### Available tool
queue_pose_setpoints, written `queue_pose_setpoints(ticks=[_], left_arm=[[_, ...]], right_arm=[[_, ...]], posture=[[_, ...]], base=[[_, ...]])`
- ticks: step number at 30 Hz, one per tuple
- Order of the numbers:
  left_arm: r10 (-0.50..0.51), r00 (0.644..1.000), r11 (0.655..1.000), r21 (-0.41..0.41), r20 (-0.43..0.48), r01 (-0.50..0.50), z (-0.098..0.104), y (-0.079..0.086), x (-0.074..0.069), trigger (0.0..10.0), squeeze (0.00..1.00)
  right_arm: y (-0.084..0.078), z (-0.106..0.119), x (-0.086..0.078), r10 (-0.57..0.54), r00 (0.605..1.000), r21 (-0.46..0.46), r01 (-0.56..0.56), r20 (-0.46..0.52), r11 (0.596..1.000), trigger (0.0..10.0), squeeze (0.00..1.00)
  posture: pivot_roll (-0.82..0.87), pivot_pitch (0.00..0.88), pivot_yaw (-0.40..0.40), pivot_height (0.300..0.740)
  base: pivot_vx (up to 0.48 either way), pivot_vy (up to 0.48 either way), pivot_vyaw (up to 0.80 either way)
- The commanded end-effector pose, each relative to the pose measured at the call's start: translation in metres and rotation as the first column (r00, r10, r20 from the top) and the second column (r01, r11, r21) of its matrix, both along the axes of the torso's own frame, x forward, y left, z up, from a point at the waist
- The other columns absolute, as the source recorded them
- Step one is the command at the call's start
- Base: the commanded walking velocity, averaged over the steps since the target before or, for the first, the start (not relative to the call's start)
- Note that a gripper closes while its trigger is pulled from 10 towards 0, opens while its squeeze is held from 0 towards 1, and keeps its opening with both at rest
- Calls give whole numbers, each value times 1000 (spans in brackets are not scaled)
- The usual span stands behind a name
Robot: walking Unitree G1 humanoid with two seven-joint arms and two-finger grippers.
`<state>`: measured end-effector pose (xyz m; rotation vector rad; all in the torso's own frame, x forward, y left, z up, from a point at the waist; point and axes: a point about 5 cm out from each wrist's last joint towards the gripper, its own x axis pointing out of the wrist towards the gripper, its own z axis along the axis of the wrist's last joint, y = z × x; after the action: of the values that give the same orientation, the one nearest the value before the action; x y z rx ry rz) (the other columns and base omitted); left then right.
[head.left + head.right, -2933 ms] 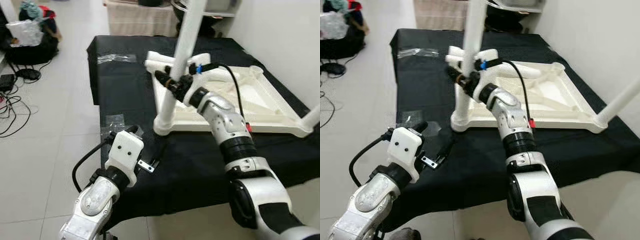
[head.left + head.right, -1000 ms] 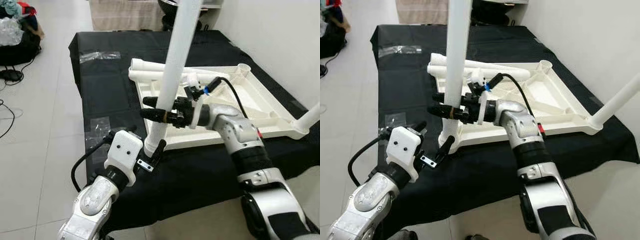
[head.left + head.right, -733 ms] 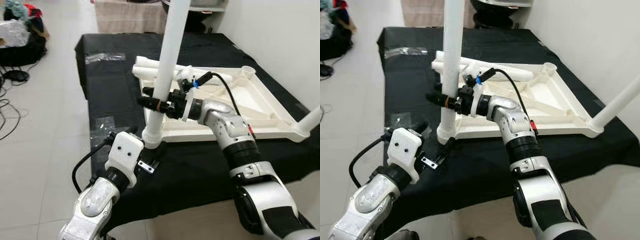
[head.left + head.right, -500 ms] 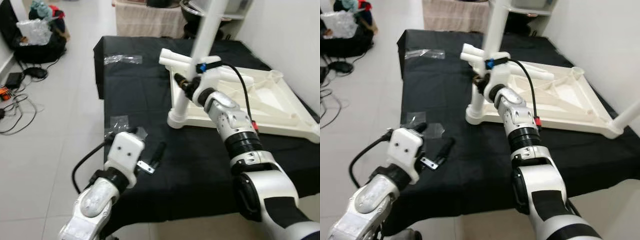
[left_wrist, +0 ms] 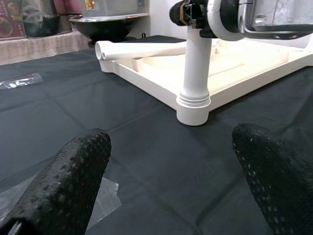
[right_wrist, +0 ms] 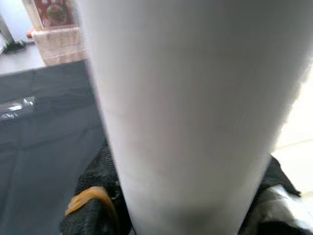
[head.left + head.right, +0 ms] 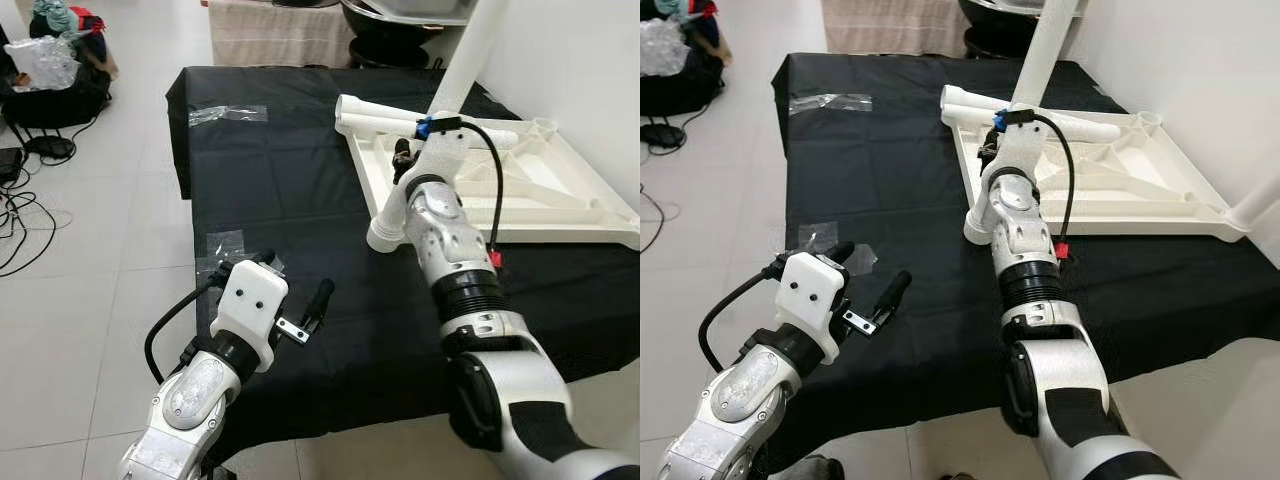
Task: Building children table
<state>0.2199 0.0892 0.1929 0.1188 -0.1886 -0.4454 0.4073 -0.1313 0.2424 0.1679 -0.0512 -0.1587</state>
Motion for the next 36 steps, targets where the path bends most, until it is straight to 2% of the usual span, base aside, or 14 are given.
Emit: queue_pose_setpoints(ticks=[1, 4, 5, 15, 16, 17, 18, 19, 20, 21, 22, 29, 35, 36], left_arm=[[-8, 1000, 1000, -5, -16, 8, -4, -2, -1, 10000, 0], [-7, 1000, 1000, -5, -16, 7, -4, -2, -1, 10000, 0], [-6, 1000, 1000, -5, -16, 6, -4, -2, -1, 10000, 0], [-5, 1000, 1000, -4, -14, 4, -4, -2, 0, 10000, 0], [-5, 1000, 1000, -5, -14, 5, -3, -2, 0, 10000, 0], [-5, 1000, 1000, -5, -14, 5, -3, -2, 0, 10000, 0], [-5, 1000, 1000, -4, -13, 5, -3, -2, 0, 10000, 0], [-5, 1000, 1000, -4, -13, 5, -3, -2, 0, 10000, 0], [-4, 1000, 1000, -4, -13, 4, -3, -2, 0, 10000, 0], [-4, 1000, 1000, -4, -13, 4, -3, -2, 0, 10000, 0], [-1, 1000, 1000, -3, -12, 1, -3, -1, 0, 10000, 0], [-2, 1000, 1000, -3, -13, 2, -3, -1, 0, 10000, 0], [-4, 1000, 1000, -3, -14, 4, -4, -1, 0, 10000, 0], [-5, 1000, 1000, -3, -14, 5, -4, -1, 0, 10000, 0]], right_arm=[[9, -10, 0, 63, 998, 5, -63, -10, 998, 10000, 1000], [9, -2, 1, 73, 997, -19, -72, 37, 997, 10000, 1000], [8, 4, 3, 105, 992, -39, -103, 68, 994, 10000, 0], [7, 23, 7, 524, 846, -42, -522, 104, 852, 10000, 0], [8, 20, 2, 657, 747, -37, -657, 102, 753, 10000, 0], [8, 20, 2, 657, 747, -37, -657, 102, 753, 10000, 0], [8, 16, -6, 781, 616, -48, -781, 102, 623, 10000, 0], [8, 16, -6, 781, 616, -48, -781, 102, 623, 10000, 0], [9, 13, -14, 869, 483, -61, -869, 103, 491, 10000, 0], [9, 13, -14, 869, 483, -61, -869, 103, 491, 10000, 0], [8, 4, -36, 974, 209, -79, -973, 92, 216, 10000, 0], [14, 0, -47, 994, 44, -67, -996, 102, 51, 10000, 0], [19, -1, -47, 996, 12, -88, -996, 88, 19, 10000, 0], [21, 0, -47, 998, -4, -114, -994, 67, 4, 0, 0]], posture=[[93, 118, -117, 740], [93, 119, -117, 740], [95, 121, -118, 740], [92, 123, -116, 740], [92, 122, -117, 740], [92, 122, -117, 740], [94, 124, -118, 740], [94, 124, -118, 740], [94, 124, -118, 740], [94, 124, -118, 740], [94, 124, -118, 740], [101, 125, -117, 740], [101, 116, -113, 740], [100, 109, -115, 740]], base=[[0, 0, 0], [0, 0, 0], [0, 0, 0], [0, 0, 0], [0, 0, 0], [0, 0, 0], [0, 0, 0], [0, 0, 0], [0, 0, 0], [0, 0, 0], [0, 0, 0], [0, 0, 0], [0, 0, 0], [0, 0, 0]])
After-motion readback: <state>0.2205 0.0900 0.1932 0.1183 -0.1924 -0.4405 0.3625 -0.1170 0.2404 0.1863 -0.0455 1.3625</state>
